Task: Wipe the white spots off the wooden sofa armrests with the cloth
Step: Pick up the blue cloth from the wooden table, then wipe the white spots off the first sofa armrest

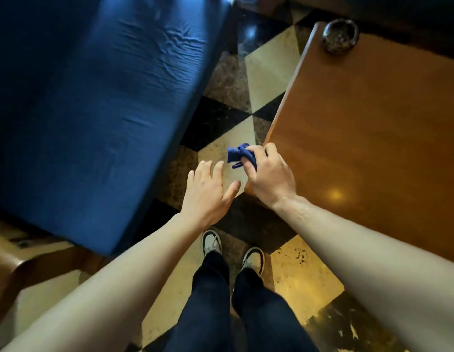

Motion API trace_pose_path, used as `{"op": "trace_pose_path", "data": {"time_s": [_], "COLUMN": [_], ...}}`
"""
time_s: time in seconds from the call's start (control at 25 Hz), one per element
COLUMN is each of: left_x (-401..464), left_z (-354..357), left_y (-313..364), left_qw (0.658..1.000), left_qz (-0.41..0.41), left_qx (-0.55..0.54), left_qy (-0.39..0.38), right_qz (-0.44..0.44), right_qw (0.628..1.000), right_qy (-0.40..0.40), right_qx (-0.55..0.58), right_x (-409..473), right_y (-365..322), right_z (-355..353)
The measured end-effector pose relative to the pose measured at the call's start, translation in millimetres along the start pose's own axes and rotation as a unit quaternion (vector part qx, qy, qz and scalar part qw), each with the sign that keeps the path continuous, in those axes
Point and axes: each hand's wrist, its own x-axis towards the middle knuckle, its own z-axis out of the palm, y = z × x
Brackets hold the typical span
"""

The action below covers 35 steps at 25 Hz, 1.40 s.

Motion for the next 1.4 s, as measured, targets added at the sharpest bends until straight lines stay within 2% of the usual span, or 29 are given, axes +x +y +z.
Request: {"op": "trace_pose_path", "data": {"time_s": [0.16,0.32,0.4,0.52,0.6,0.68,0.76,0.96,1.08,1.2,1.32,1.4], "left_x": [-62,-116,-141,-184,-210,-237,-270,-341,-372,-388,-391,-388], "left_z": [-49,-71,-81,-89,-87,-86,-86,-77,-82,-90,-92,-90], "left_y": [-24,-60,-80,-115,-143,-168,-200,-275,-311,-343,-377,-401], "left_qw": [0.991,0.956,0.902,0.772,0.688,0.635,0.619,0.628,0.595,0.524,0.438,0.427], "left_qz": [-0.076,-0.129,-0.165,-0.210,-0.216,-0.201,-0.190,-0.241,-0.293,-0.365,-0.358,-0.328], "left_qx": [-0.095,-0.236,-0.379,-0.580,-0.670,-0.719,-0.730,-0.687,-0.689,-0.709,-0.787,-0.815], "left_qy": [0.061,0.118,0.127,0.151,0.178,0.196,0.218,0.273,0.291,0.299,0.245,0.216], "right_qz": [-0.046,-0.076,-0.085,-0.093,-0.081,-0.068,-0.069,-0.084,-0.077,0.017,0.204,0.260], "right_qw": [0.996,0.989,0.985,0.979,0.975,0.966,0.954,0.934,0.931,0.911,0.824,0.780], "right_qy": [-0.033,-0.069,-0.084,-0.111,-0.129,-0.156,-0.183,-0.235,-0.270,-0.308,-0.411,-0.460], "right_qx": [0.062,0.108,0.128,0.146,0.161,0.196,0.228,0.254,0.232,0.275,0.334,0.336], "right_x": [-18,-41,-55,-88,-111,-134,-161,-214,-229,-235,-232,-224], "right_y": [-90,-168,-203,-258,-291,-320,-355,-425,-456,-478,-490,-492], "right_z": [-6,3,10,29,46,63,82,124,148,176,203,223]}}
